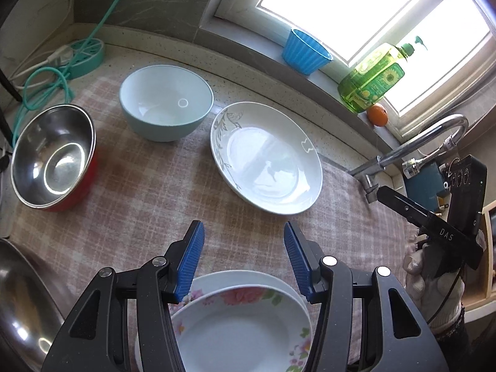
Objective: Organize plates and bowls
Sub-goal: 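Close the left gripper on the rim of the white leaf-pattern oval plate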
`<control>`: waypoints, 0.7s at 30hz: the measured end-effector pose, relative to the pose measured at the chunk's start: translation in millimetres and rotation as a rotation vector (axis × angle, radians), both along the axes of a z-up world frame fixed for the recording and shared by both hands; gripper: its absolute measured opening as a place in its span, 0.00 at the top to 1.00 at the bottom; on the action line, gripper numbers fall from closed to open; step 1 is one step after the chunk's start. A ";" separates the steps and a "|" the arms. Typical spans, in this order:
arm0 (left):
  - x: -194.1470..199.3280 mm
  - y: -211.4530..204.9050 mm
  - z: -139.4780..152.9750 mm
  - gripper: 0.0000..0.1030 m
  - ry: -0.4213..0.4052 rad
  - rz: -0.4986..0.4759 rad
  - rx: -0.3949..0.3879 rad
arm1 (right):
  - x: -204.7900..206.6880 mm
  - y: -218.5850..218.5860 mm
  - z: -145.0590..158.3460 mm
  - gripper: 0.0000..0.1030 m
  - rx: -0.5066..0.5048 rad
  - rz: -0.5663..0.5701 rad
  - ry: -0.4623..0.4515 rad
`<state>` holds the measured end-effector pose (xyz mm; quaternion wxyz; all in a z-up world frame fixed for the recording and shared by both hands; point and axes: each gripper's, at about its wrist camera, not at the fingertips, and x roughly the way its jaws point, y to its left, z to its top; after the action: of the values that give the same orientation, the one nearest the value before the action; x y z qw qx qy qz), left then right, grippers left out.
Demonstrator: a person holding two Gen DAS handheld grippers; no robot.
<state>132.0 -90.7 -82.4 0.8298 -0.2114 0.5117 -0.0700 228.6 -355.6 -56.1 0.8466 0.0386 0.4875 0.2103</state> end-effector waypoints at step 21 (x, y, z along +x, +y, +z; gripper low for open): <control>62.4 9.5 -42.7 0.69 0.078 0.087 -0.059 | 101.3 16.4 -58.2 0.58 0.026 0.005 0.163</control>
<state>194.4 -81.2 -125.1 0.8048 -0.2604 0.5318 -0.0406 329.9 -339.2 -114.3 0.8031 0.0653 0.5519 0.2150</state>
